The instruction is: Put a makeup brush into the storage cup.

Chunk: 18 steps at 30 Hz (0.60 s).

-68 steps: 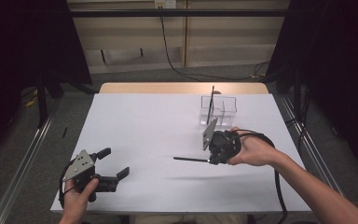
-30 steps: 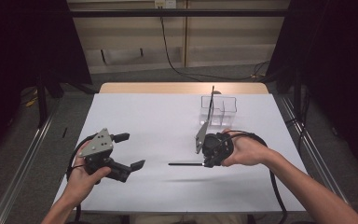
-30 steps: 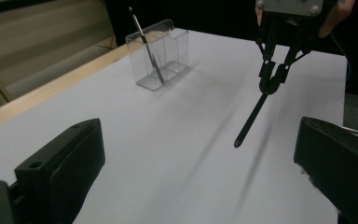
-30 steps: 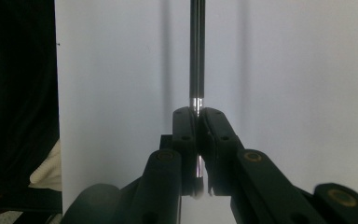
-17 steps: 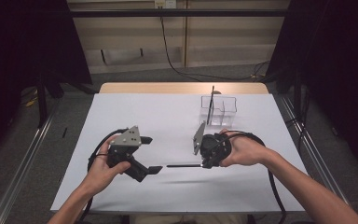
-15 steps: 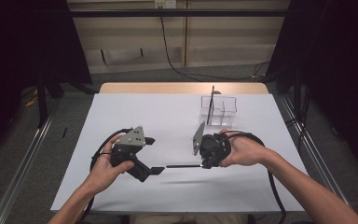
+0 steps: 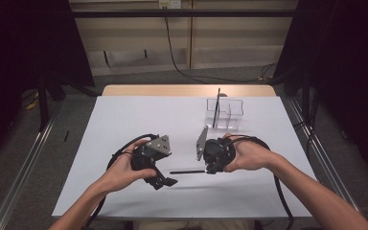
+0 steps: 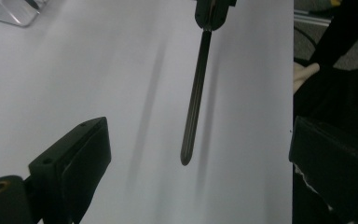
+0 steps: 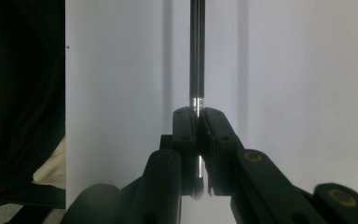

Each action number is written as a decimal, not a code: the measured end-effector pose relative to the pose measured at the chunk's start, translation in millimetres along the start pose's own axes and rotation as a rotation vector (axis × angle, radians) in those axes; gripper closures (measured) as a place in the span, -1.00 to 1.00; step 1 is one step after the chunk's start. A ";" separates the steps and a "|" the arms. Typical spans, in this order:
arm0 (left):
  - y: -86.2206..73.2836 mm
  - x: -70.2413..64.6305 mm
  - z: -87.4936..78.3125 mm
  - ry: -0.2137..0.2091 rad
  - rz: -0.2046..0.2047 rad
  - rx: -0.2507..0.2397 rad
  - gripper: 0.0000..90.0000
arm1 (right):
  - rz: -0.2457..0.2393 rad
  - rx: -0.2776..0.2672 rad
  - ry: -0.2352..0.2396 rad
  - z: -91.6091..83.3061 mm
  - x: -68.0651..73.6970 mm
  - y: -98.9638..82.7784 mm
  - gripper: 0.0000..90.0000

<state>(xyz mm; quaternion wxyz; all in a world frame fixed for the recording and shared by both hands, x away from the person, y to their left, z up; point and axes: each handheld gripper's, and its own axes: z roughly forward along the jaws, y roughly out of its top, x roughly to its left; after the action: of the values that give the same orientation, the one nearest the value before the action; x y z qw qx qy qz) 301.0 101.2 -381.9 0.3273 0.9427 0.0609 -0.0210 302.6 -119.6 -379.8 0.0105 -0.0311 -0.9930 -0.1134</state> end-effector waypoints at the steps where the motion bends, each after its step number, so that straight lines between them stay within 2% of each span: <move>1: 1.0 -0.1 1.7 0.003 -0.003 0.006 -0.88 | 0.000 -0.005 0.002 0.2 0.4 0.3 0.86; 5: 3.4 -1.0 8.5 0.003 0.006 0.047 -0.88 | -0.010 -0.011 0.000 -0.3 -0.1 0.4 0.86; 7: 3.5 -1.5 10.3 0.001 0.016 0.064 -0.82 | -0.009 -0.005 -0.001 -0.7 0.4 0.3 0.86; 13: 4.0 -2.0 15.9 -0.004 0.030 0.112 -0.42 | -0.008 -0.004 -0.003 -0.1 0.8 0.3 0.86; 15: 4.2 -0.5 16.5 -0.002 0.024 0.111 -0.22 | -0.008 0.002 0.000 0.7 1.5 1.3 0.86; 18: 3.9 1.8 18.6 -0.004 0.022 0.126 -0.05 | -0.013 -0.002 0.000 1.7 1.6 2.8 0.86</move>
<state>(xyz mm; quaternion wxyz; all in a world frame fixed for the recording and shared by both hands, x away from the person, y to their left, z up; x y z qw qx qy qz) 303.2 86.9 -394.3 0.2678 0.9620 0.0483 -0.0229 301.2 -116.4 -380.8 0.0099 -0.0247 -0.9930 -0.1147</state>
